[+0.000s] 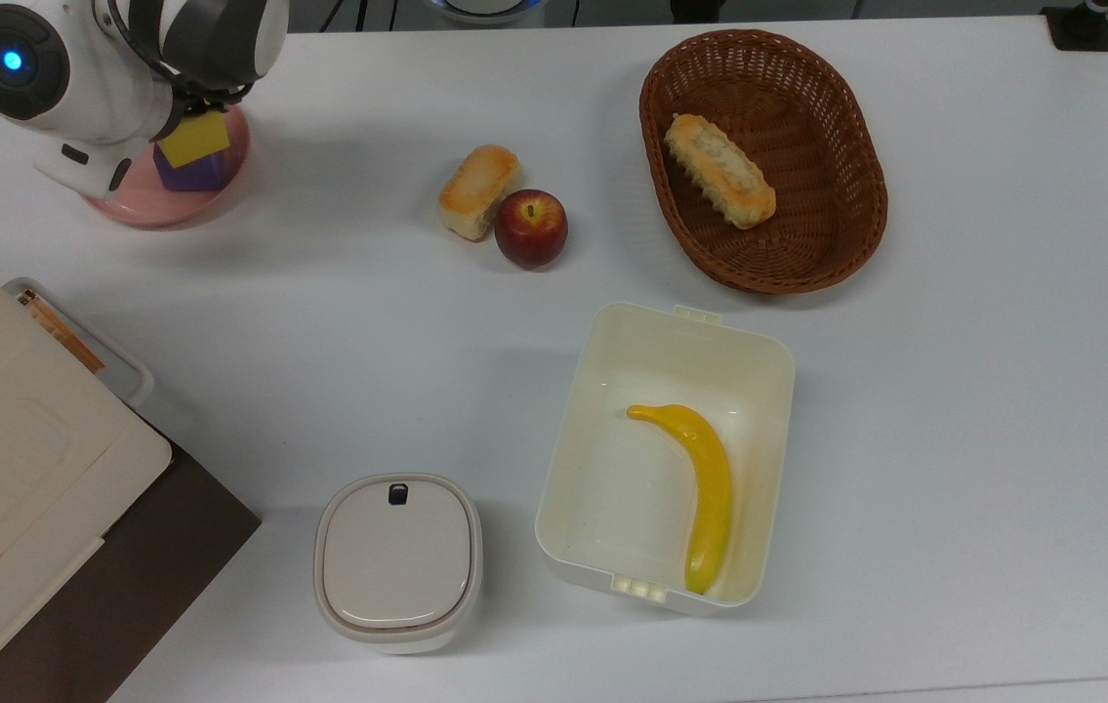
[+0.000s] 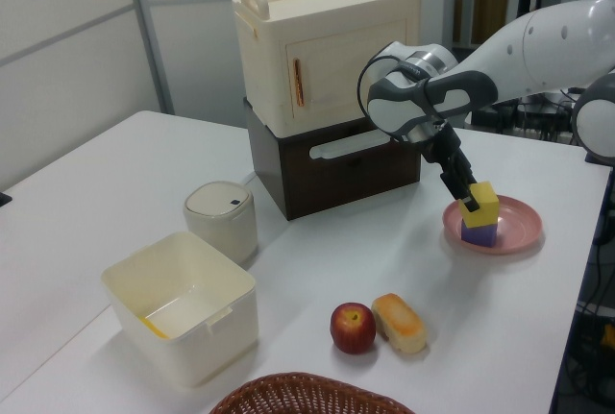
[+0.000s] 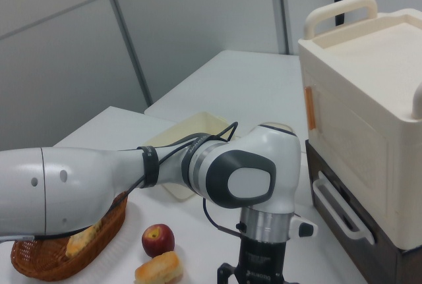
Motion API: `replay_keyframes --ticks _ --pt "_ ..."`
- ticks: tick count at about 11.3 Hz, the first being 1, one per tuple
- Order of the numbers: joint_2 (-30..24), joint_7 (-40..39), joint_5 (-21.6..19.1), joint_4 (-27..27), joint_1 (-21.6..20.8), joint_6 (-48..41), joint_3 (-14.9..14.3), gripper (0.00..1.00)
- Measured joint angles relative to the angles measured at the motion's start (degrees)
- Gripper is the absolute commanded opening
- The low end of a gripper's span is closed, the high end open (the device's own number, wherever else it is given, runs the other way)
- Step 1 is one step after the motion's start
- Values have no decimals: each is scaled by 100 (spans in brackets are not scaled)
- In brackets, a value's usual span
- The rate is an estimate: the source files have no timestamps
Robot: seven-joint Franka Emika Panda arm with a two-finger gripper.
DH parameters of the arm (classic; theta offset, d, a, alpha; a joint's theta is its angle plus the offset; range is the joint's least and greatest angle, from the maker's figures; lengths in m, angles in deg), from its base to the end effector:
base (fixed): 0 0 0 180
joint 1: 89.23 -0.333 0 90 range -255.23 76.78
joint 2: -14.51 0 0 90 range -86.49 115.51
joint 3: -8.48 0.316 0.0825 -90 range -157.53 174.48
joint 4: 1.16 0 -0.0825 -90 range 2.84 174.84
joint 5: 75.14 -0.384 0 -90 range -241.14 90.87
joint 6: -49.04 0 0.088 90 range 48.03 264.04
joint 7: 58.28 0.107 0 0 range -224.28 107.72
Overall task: Put the yellow cube on the table
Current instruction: 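Lower the gripper and close it on the yellow cube, then lift the yellow cube off the purple cube and carry it off the plate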
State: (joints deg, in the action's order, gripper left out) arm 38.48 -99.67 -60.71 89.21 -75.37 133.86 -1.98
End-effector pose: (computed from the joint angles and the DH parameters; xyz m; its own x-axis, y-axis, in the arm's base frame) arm 0.5521 -0.2669 0.3777 0.7726 0.3014 -0.5588 0.3017 -0.9487 -0.0946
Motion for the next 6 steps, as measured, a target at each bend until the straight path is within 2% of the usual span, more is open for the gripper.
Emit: replay_keyframes --ticks 2,6 --pt "0 -5 226 -24 -1 0 0 38" --pt "-3 -26 279 -156 -5 0 1 39"
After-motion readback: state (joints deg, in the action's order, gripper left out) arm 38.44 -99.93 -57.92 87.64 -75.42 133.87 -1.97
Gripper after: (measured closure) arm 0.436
